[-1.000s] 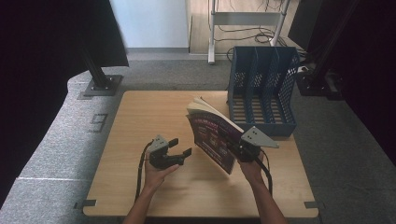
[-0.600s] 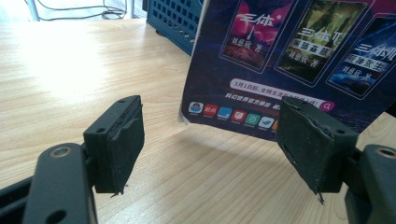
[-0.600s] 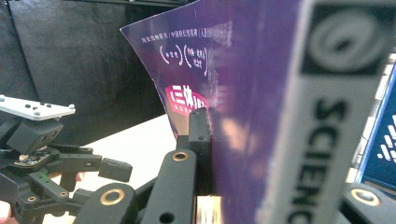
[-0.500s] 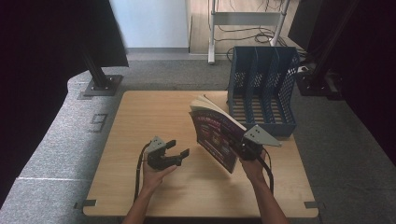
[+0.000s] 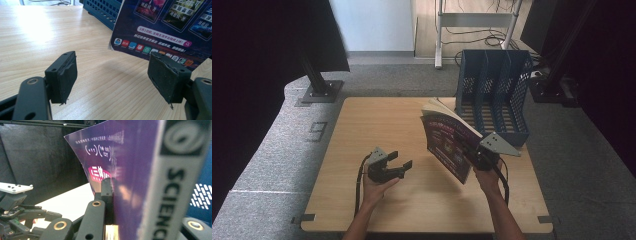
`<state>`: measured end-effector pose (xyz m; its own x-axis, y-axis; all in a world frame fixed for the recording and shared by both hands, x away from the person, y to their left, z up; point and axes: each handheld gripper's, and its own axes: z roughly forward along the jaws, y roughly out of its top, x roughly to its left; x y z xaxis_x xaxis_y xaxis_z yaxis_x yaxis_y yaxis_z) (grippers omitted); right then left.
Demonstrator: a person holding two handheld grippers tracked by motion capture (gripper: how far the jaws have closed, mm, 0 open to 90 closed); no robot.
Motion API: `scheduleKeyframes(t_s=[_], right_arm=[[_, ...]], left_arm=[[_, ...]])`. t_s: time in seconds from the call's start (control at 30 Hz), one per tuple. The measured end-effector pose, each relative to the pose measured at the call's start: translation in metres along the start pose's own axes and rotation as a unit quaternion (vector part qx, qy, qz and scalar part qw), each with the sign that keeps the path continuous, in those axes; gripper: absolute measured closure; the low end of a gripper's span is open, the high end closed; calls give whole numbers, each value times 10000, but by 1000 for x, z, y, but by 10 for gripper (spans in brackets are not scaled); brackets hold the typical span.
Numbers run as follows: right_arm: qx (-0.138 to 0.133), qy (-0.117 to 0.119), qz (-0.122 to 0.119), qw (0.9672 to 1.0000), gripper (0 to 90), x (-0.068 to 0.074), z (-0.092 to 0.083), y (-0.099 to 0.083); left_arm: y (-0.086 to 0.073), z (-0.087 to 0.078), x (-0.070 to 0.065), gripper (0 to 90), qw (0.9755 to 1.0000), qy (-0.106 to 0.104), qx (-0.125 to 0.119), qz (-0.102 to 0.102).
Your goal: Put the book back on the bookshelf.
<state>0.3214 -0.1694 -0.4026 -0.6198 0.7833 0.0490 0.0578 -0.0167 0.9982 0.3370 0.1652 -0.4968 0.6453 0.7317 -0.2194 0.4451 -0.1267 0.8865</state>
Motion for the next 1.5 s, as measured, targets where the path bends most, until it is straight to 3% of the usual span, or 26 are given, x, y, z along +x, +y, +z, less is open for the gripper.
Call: scheduleKeyframes(t_s=[1.5], right_arm=[[-231,-617,64,9978,818,-32,-20,34]], left_arm=[[-3,-2,6,238,9999,18,75,-110]])
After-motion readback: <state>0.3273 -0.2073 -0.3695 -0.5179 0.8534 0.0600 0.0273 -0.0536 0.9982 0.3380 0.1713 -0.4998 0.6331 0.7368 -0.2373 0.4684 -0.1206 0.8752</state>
